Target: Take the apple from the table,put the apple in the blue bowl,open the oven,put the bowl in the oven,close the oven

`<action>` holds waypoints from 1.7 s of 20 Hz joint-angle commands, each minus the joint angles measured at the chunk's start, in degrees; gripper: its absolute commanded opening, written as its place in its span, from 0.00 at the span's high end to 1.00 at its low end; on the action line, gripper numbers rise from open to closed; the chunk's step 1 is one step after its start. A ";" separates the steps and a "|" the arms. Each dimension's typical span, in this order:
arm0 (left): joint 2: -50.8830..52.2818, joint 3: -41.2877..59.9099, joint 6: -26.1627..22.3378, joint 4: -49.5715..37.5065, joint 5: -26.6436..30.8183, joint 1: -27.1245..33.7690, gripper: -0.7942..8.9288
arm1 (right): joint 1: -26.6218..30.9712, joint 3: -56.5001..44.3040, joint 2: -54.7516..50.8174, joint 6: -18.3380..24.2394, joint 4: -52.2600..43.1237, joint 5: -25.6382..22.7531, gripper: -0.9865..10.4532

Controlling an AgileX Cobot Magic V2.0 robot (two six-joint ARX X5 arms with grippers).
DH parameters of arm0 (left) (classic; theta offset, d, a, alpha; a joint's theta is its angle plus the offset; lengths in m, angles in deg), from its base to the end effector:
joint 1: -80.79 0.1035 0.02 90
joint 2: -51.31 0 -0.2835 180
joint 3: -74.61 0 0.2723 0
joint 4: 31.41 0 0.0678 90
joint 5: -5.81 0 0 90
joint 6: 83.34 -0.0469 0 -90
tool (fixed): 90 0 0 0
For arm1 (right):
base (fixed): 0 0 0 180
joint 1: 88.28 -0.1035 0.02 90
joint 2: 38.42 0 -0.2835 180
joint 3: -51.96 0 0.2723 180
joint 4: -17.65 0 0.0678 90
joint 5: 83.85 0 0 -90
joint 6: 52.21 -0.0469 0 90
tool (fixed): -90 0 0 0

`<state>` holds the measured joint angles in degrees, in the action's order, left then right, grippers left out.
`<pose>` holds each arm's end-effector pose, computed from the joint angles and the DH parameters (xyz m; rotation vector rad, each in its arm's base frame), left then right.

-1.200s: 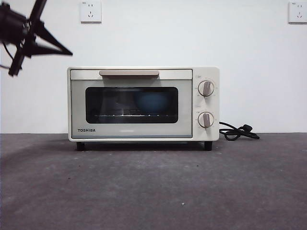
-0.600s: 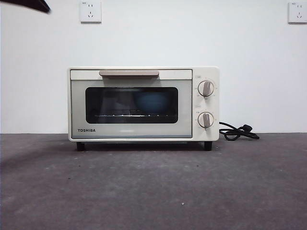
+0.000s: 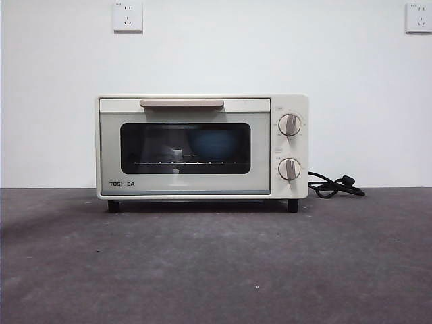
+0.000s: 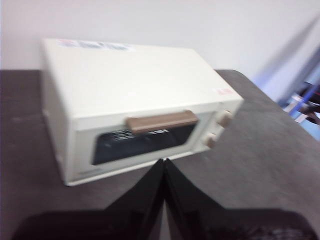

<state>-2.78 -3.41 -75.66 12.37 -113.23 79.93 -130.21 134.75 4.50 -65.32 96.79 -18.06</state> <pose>0.2046 -0.0258 0.4066 -0.2150 0.3743 -0.4935 0.0924 0.0572 0.4011 -0.1547 0.6036 0.2281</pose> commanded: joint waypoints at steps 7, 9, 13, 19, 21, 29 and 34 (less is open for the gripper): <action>25.73 30.25 -15.65 -23.06 10.10 0.33 0.92 | 0.00 -0.48 0.04 -0.46 5.01 -0.26 0.91; 32.74 41.59 -14.12 -27.63 12.55 0.28 0.92 | 0.00 -0.48 0.07 -0.46 5.90 -0.26 0.91; 43.28 56.15 -7.82 -28.92 21.75 0.28 0.92 | 0.00 -0.48 0.04 -0.44 6.03 -0.26 0.91; 51.67 64.67 -5.27 -30.64 24.79 0.28 0.92 | 0.00 -0.48 0.07 -0.46 6.03 -0.26 0.91; 53.33 64.85 -6.25 -27.76 25.31 0.31 0.92 | 0.00 -0.48 0.07 -0.44 6.03 -0.26 0.91; 53.88 64.85 -9.75 -21.27 27.56 0.31 0.92 | 0.00 -0.48 0.07 -0.46 6.03 -0.26 0.91; 52.94 64.85 -9.77 -21.59 27.54 0.31 0.92 | 0.00 -0.48 0.04 -0.46 6.05 -0.26 0.91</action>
<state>50.11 60.84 -84.84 -8.86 -85.84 80.15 -130.21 134.75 4.54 -65.29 102.98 -18.06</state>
